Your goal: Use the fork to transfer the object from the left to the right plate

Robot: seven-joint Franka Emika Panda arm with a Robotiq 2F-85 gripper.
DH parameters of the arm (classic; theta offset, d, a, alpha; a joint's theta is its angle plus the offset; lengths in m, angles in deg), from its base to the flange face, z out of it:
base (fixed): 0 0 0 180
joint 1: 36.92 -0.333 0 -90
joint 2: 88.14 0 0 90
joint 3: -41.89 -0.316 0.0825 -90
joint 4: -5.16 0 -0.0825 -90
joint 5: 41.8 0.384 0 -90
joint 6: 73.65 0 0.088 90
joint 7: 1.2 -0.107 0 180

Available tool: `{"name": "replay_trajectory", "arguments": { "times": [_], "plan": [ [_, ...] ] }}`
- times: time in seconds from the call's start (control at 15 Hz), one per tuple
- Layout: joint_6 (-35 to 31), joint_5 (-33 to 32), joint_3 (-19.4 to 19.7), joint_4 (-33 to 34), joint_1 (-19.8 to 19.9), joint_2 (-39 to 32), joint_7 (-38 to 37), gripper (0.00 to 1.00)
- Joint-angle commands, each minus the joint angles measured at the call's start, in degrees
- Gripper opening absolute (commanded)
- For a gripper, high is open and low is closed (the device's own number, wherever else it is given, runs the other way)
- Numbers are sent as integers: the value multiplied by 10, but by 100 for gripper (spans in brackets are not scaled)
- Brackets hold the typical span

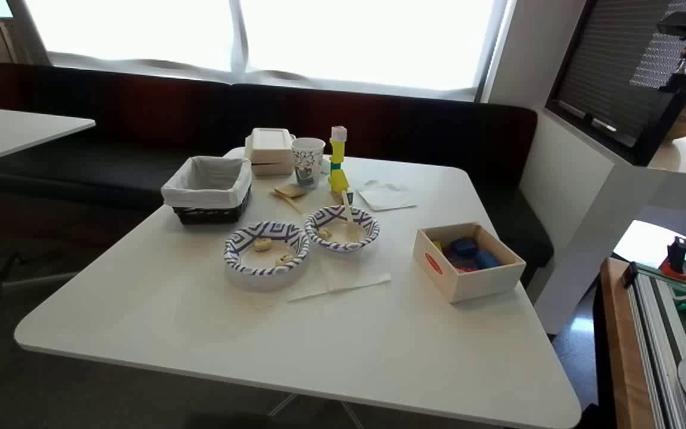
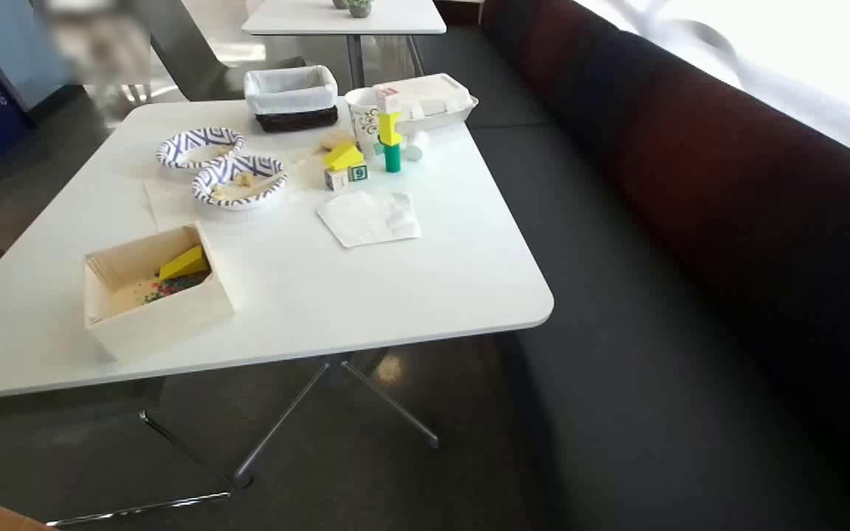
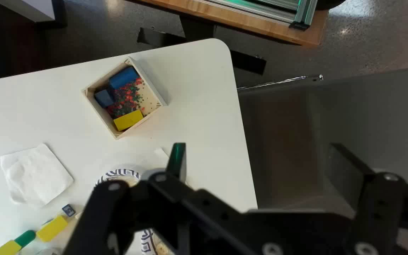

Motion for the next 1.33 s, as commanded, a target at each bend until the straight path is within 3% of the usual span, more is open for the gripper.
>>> {"name": "replay_trajectory", "arguments": {
  "times": [0.0,0.67,1.07,1.27],
  "plan": [
    [1,0,1,1,-1,-1,-1,100],
    [1,0,1,1,-1,-1,-1,100],
    [-73,15,14,-16,49,-45,-152,100],
    [-146,19,21,-39,68,-70,-218,100]
  ]
}}
